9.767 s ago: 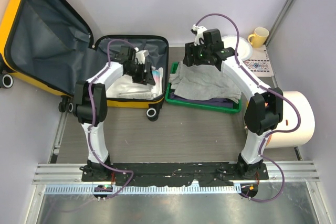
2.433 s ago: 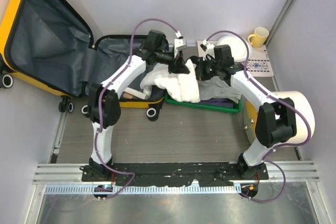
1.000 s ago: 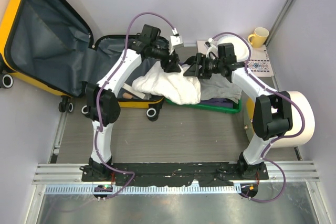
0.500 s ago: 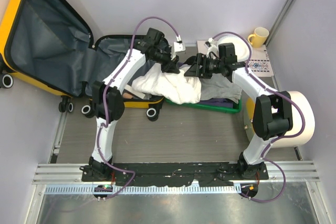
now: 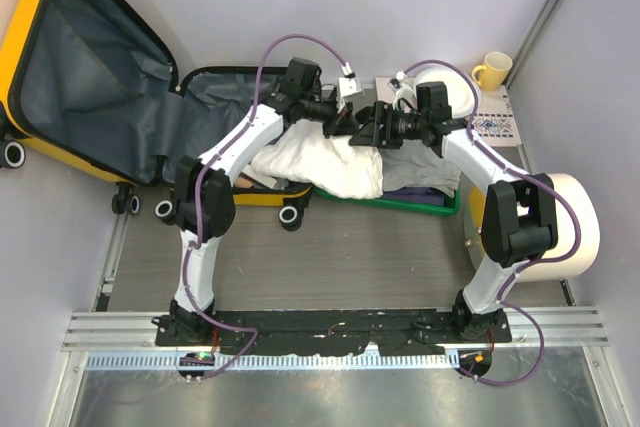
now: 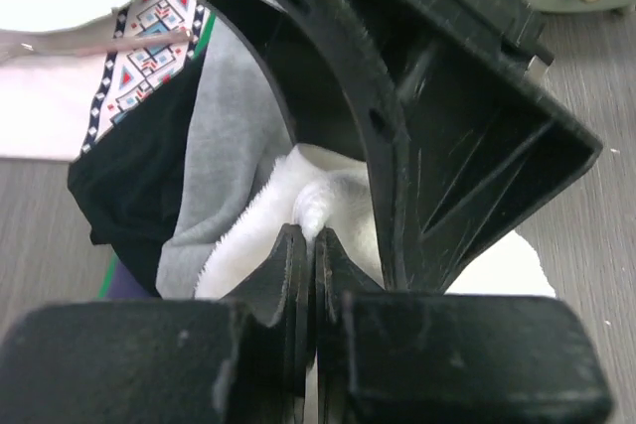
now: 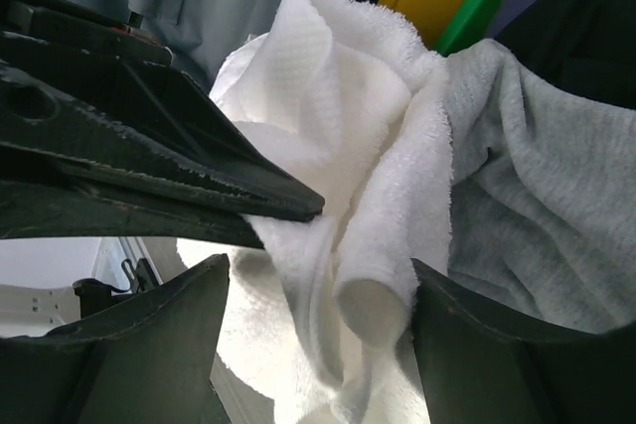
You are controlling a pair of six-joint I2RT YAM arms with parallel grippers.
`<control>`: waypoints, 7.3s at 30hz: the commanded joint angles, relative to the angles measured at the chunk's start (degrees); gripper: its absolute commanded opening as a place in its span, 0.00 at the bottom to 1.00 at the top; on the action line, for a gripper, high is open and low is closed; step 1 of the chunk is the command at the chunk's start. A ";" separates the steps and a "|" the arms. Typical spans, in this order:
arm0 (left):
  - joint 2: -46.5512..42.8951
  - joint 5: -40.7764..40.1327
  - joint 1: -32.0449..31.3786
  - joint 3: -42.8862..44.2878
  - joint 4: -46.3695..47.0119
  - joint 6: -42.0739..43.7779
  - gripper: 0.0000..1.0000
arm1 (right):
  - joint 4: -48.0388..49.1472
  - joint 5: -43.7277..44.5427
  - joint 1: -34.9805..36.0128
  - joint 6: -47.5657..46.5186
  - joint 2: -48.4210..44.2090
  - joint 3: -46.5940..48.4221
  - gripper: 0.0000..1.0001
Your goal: Open, take out, and arrange the luggage
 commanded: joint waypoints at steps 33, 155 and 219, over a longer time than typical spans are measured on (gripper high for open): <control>-17.58 -11.23 7.22 -21.39 9.32 -13.19 0.83 | -45.12 31.52 -20.09 -26.89 -0.92 20.98 0.01; -24.78 -14.13 11.88 -28.16 4.30 -14.95 0.85 | -52.68 59.92 -33.28 -54.83 19.58 32.32 0.83; -30.67 -13.08 10.03 -33.78 -1.23 -18.64 0.88 | -49.31 30.58 -9.46 -51.77 -6.52 20.25 0.84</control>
